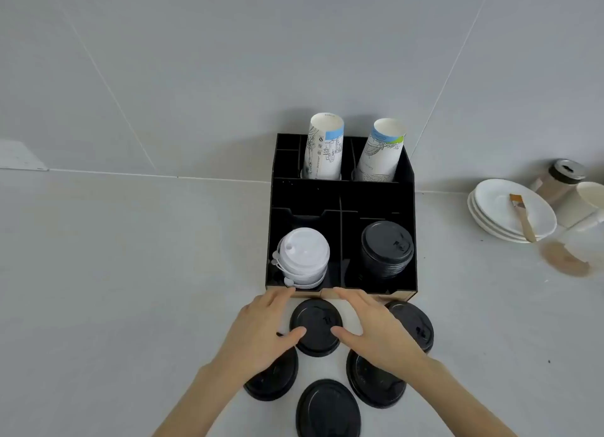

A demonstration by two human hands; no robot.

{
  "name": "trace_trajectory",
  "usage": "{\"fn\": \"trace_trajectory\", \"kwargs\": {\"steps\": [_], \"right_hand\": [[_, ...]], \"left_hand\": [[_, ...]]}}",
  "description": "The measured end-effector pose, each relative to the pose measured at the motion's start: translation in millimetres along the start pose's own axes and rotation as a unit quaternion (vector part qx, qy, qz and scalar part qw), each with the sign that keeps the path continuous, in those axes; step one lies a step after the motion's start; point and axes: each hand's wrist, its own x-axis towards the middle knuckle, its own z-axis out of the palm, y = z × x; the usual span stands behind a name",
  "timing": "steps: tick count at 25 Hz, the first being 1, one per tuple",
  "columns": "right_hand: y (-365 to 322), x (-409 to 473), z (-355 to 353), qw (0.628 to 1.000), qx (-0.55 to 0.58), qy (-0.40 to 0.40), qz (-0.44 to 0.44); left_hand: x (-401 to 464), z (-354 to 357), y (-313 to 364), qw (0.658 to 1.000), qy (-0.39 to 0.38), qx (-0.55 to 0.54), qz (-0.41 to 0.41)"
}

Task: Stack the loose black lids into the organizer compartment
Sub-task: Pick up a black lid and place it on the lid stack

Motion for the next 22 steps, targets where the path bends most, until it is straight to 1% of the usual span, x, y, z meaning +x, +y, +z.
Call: {"fn": "trace_trajectory", "kwargs": {"steps": [2, 7, 10, 16, 22], "right_hand": [[3.1, 4.2, 5.9, 1.000, -0.010, -0.013, 0.003], [18.7, 11.1, 26.1, 0.999, -0.026, -0.040, 0.007], [23.9, 13.9, 33.1, 0.998, -0.034, -0.043, -0.003], [26.9, 13.2, 39.2, 1.000, -0.002, -0.008, -0.006], [23.9, 3.7, 34.0, 0.999, 0.025, 0.018, -0.018]], "left_hand": [[4.5, 9.3, -2.4, 1.000, -0.014, -0.004, 0.003], [9.3, 33.6, -7.7, 0.998, -0.050, 0.028, -0.002], [11.8, 40.9, -9.7, 0.997, -0.061, 0.041, -0.004], [12.4, 45.1, -8.8, 0.996, -0.073, 0.048, -0.006], [6.0, 36.9, -2.8, 0.998, -0.041, 0.043, 0.009]]}}
